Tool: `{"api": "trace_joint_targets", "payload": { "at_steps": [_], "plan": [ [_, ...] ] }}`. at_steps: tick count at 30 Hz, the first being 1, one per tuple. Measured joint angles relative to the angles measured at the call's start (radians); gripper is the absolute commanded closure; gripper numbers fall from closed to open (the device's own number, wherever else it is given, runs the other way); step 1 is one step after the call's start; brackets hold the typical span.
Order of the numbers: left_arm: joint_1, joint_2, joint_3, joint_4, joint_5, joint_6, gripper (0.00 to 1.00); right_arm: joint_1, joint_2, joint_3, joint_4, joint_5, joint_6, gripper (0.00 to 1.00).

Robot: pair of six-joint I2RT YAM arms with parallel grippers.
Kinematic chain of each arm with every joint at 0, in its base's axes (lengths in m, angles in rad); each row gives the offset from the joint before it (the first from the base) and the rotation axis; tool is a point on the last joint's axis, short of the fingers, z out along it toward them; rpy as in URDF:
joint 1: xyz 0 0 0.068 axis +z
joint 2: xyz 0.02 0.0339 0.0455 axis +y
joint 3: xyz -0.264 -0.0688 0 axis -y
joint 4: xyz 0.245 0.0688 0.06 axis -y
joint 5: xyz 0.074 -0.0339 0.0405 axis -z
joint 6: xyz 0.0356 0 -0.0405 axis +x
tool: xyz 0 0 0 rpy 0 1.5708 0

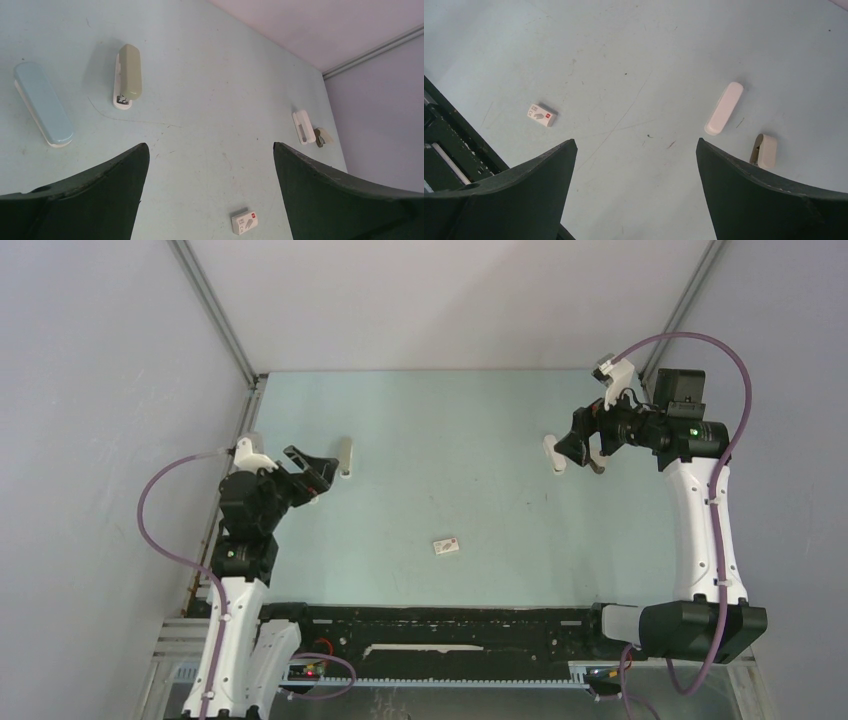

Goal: Unload the staples from the stapler
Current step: Reset both arms

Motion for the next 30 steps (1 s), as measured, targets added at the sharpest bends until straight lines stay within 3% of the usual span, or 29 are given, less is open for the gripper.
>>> {"api": "trace_joint_targets", "payload": {
  "at_steps": [30],
  "plan": [
    [0.103,-0.006,0.023,-0.019,0.092,0.019,0.0,0.0,-0.015,0.0,0.011,-0.002,0.082,0.0]
  ]
}}
